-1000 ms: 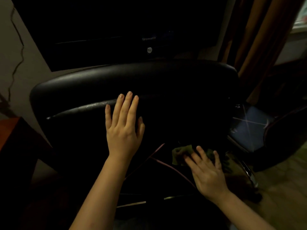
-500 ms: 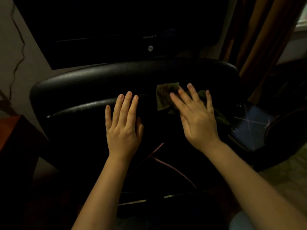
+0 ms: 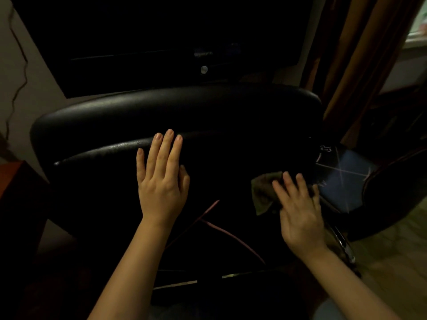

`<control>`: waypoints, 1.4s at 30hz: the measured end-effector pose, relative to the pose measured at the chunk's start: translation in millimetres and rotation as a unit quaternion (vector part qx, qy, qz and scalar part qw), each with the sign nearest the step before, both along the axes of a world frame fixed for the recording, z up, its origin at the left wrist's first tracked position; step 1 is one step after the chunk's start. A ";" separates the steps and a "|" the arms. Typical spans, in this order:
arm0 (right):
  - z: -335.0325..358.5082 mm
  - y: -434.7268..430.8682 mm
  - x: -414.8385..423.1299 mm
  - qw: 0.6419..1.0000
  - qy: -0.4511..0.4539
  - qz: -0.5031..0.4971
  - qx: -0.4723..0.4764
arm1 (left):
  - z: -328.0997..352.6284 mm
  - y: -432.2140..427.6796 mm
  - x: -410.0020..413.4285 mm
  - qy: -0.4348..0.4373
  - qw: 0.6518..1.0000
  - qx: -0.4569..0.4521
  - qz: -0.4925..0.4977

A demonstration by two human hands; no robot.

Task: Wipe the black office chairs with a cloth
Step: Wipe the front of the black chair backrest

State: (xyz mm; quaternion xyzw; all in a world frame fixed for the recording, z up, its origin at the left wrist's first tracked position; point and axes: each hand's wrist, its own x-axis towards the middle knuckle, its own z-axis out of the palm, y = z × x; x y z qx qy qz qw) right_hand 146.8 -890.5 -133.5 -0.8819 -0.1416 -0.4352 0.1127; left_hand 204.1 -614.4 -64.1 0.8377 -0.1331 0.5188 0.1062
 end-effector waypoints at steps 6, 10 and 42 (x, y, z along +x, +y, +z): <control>91.1 -11.5 52.3 0.989 -0.012 0.016 0.147 | -0.6 -0.5 0.2 -0.001 1.000 -0.001 0.000; 117.3 -12.1 65.7 0.985 -0.037 0.023 0.165 | -0.7 0.8 0.3 -0.003 1.000 -0.002 0.001; 22.3 7.4 0.0 0.970 -0.035 0.098 0.220 | -4.5 0.2 0.4 -0.025 1.000 -0.002 0.016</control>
